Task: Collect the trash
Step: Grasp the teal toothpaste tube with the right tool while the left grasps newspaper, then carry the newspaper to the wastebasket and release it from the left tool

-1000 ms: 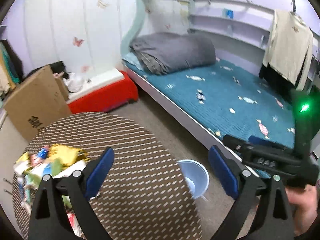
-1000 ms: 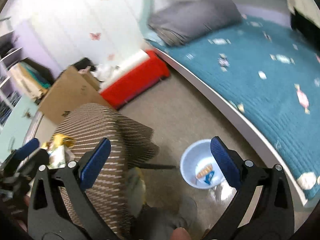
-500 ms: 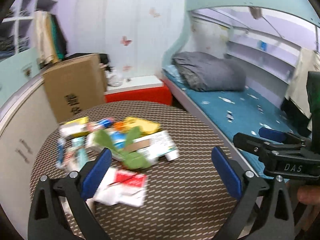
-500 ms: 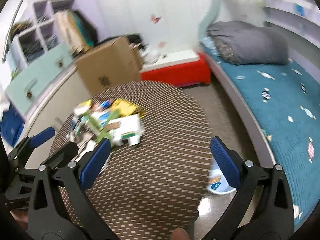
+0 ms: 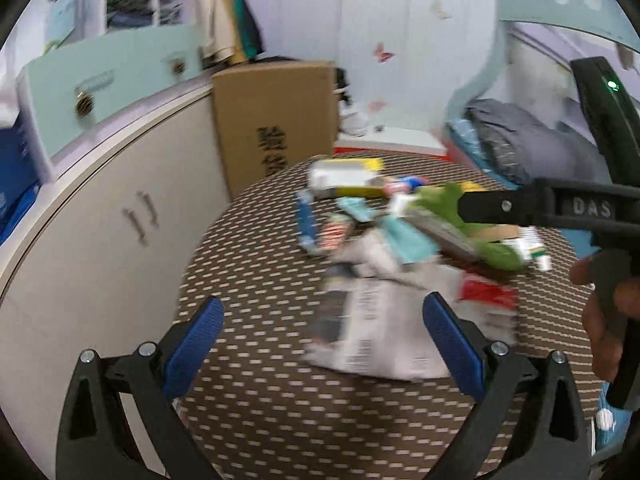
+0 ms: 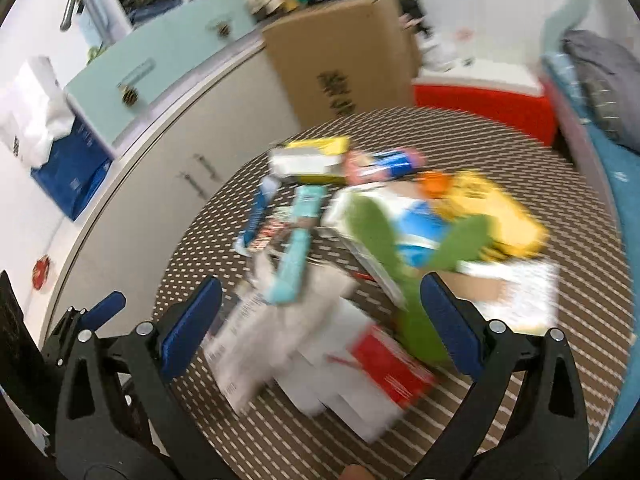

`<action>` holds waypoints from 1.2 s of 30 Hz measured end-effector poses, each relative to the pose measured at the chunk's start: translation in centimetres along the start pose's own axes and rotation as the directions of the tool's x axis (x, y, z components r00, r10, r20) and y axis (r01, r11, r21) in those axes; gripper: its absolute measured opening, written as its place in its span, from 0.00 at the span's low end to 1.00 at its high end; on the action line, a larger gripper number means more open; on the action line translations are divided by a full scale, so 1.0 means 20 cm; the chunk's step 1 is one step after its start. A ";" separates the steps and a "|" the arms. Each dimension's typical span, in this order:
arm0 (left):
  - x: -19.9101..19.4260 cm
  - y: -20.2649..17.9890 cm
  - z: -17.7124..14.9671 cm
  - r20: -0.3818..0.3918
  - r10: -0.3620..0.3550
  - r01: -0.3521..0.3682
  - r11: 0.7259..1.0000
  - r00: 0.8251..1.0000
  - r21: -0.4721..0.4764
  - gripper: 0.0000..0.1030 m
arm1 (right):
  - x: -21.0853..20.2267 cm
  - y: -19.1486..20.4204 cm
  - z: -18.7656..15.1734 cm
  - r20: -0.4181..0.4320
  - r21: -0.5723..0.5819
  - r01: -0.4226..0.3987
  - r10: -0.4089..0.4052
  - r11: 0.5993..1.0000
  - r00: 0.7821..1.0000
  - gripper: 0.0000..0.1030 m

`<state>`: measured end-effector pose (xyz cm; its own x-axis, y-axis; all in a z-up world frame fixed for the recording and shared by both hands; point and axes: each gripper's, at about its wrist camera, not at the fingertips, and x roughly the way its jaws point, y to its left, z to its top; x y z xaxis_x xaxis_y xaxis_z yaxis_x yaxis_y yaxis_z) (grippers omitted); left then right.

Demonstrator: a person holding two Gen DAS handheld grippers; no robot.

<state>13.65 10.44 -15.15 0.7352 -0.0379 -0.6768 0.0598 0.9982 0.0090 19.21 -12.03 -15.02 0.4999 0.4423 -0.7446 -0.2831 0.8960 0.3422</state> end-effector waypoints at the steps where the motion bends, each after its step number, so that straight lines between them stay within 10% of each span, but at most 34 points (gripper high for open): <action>1: 0.01 0.02 0.00 -0.006 0.006 -0.006 1.000 1.000 -0.002 0.95 | 0.07 0.02 0.02 -0.030 -0.001 -0.016 0.016 1.000 0.999 0.83; 12: 0.20 0.09 0.03 -0.068 -0.025 0.026 0.999 0.997 0.025 0.95 | 0.45 -0.02 0.14 -0.209 0.110 -0.070 0.092 0.991 0.974 0.12; 26: 0.49 -0.17 0.19 -0.172 -0.093 0.108 0.991 0.981 0.077 0.93 | -0.17 -0.17 0.02 0.045 0.143 -0.111 0.105 0.984 0.993 0.12; 27: 0.51 -0.19 0.19 -0.184 -0.096 0.112 0.990 0.978 0.081 0.87 | -0.22 -0.19 -0.01 0.059 0.142 -0.106 0.098 0.984 0.993 0.12; 28: 0.53 -0.20 0.19 -0.199 -0.103 0.121 0.989 0.974 0.082 0.50 | -0.26 -0.21 -0.03 0.070 0.141 -0.104 0.095 0.985 0.993 0.12; 29: 0.56 -0.20 0.19 -0.235 -0.120 0.138 0.989 0.965 0.062 0.39 | -0.29 -0.23 -0.04 0.079 0.140 -0.103 0.093 0.985 0.993 0.12; 36: 0.40 -0.19 0.14 -0.168 -0.228 0.233 0.972 0.959 0.011 0.15 | -0.49 -0.38 -0.18 0.144 0.181 -0.070 0.044 0.981 0.989 0.12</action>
<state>21.13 6.29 -18.54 0.5778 -0.2557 -0.7751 0.2367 0.9613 -0.1407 13.50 -23.27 -12.32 0.5998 0.4826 -0.6383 -0.1644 0.8549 0.4920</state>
